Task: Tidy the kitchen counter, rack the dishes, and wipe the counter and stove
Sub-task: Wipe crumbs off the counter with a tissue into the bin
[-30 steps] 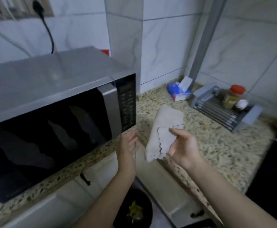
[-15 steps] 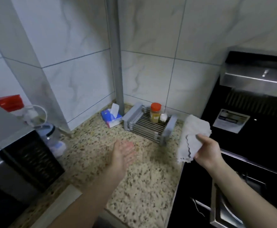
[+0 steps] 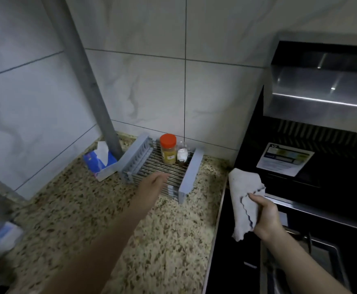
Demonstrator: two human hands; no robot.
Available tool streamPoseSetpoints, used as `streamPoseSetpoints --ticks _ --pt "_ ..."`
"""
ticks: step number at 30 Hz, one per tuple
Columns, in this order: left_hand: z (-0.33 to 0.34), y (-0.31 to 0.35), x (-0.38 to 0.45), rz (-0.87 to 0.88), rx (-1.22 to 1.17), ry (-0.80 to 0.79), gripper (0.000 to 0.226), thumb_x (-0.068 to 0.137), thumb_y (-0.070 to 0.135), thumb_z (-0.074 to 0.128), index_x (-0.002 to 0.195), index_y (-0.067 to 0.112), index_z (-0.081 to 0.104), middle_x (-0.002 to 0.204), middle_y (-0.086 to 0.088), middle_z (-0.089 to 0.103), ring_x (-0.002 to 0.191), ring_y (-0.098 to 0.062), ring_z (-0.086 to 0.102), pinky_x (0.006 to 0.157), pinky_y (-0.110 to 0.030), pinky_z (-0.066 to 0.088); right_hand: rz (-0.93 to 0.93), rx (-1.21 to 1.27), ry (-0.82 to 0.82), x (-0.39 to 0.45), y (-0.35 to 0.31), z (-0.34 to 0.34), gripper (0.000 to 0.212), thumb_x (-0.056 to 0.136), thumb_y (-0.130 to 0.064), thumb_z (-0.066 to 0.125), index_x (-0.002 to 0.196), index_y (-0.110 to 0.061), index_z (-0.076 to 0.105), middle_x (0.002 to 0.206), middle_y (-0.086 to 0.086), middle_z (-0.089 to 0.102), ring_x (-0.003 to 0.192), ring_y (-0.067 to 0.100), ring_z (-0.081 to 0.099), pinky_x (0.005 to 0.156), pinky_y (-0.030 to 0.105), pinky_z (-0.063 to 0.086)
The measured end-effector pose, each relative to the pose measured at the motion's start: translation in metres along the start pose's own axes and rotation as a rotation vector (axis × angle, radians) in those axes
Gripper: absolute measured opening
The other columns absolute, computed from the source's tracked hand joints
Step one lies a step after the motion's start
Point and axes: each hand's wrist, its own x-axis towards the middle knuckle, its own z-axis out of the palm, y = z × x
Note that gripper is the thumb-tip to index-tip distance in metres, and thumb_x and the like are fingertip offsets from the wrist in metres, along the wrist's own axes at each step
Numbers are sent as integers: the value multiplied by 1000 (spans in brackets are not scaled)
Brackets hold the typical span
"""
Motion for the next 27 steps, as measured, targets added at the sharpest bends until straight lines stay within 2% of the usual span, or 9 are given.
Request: streamPoseSetpoints --ticks 3,5,7,9,11,14,18,23,27 --pt "-1 -8 42 267 525 -24 23 98 26 41 86 20 60 89 -3 59 90 -24 56 79 -37 44 -57 -118 148 19 6 -3 24 90 -10 48 109 -5 62 90 12 70 78 29 64 73 36 48" --pt "1 -24 67 413 865 -27 23 96 26 41 98 17 62 98 -3 59 99 -23 52 80 -35 43 -217 -265 311 32 12 -3 21 89 -6 50 106 -4 62 92 15 67 82 31 62 72 36 48" --pt "7 -40 87 452 1023 -83 28 96 28 38 106 14 61 107 -4 57 106 -22 49 81 -32 40 -402 -420 384 40 19 1 13 88 -3 51 90 -8 63 84 11 67 82 29 62 70 34 46" --pt "10 -51 100 464 1072 -107 33 97 29 35 105 12 62 108 -6 58 105 -22 50 78 -32 39 -594 -612 397 46 28 6 18 87 -2 51 75 -14 58 67 -4 62 71 13 57 60 26 43" --pt "12 -64 111 492 1086 -104 45 97 33 28 100 11 67 104 -8 61 100 -24 53 77 -32 40 -718 -821 369 58 36 10 13 83 -14 51 71 -18 54 62 -5 58 58 2 49 55 22 41" --pt "12 -70 121 594 1146 -155 70 85 39 2 93 13 67 99 -6 61 94 -22 53 76 -30 36 -841 -1163 331 84 44 22 8 81 -15 51 74 -12 50 71 4 54 68 19 52 59 37 40" --pt "10 -68 133 654 1203 -312 47 94 33 18 105 18 61 107 -3 56 101 -19 49 81 -30 32 -1008 -1392 378 120 54 36 14 80 6 52 88 -2 60 82 11 58 75 31 50 62 26 23" --pt "8 -71 140 674 1099 -343 32 92 34 31 99 18 58 99 1 55 98 -17 50 73 -30 33 -1276 -1674 384 162 56 47 44 71 19 62 111 2 66 106 18 66 79 37 56 67 38 49" --pt "9 -70 141 666 1043 -327 54 79 42 11 92 19 58 93 3 55 91 -15 51 74 -30 40 -1323 -1682 431 194 54 53 37 74 12 66 108 -1 69 112 16 67 82 38 59 68 41 51"
